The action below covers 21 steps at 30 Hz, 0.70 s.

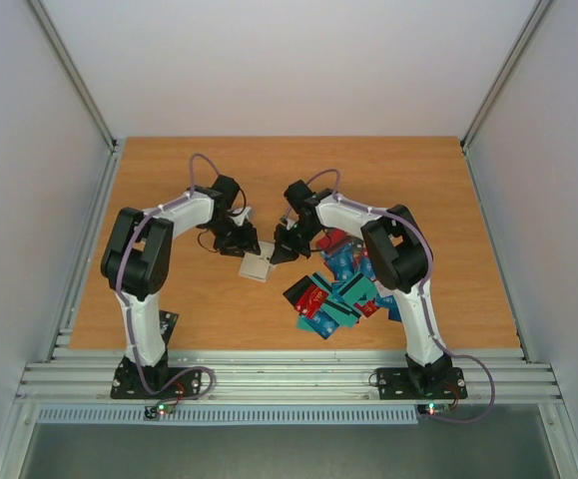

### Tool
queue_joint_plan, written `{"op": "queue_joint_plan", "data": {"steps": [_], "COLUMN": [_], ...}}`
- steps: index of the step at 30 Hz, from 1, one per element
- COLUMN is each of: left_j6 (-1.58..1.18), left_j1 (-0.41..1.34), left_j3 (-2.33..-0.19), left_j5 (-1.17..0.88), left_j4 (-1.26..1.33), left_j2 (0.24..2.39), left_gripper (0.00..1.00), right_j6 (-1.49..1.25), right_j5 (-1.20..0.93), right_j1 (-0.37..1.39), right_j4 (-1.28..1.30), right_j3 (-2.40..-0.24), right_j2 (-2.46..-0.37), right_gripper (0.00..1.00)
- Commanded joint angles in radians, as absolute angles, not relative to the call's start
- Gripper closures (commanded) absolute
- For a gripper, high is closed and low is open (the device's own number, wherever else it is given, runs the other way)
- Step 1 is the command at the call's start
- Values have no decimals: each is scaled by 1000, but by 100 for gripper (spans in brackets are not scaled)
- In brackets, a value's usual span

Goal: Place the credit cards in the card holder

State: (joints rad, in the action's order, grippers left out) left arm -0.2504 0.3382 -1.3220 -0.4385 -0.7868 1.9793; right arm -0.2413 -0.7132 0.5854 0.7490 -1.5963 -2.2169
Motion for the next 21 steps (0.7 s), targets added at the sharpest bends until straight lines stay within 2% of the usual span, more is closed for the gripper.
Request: {"op": "queue_joint_plan", "data": {"steps": [1,7,14,17,21], "left_j6": [-179,-187,-232,-235,-242], "left_j1": [360,384,389,393,397], "left_j3": [-1324,-1288,-1251,-1249,-1245], "left_j5": [-518,-504,-525,-522,-500], "left_j4": [-799,-779,-742,-743,-739], "left_j2": [2025,2036,1997,2009,2015], "left_gripper": [49,58,60,65,66], "right_j6": [-217,-219,-226,-236,-237], "right_j5": [-739,-758,-777,-796,-800], "right_j1": [585,586,587,585,586], "right_j4": [757,747,726,702,699], "right_j3": [-1641,-1655,-1650,-1645,-1645], "right_j2": [-2246,-2255,-2260,-2264,-2264], "right_gripper": [95,95,95,95,95]}}
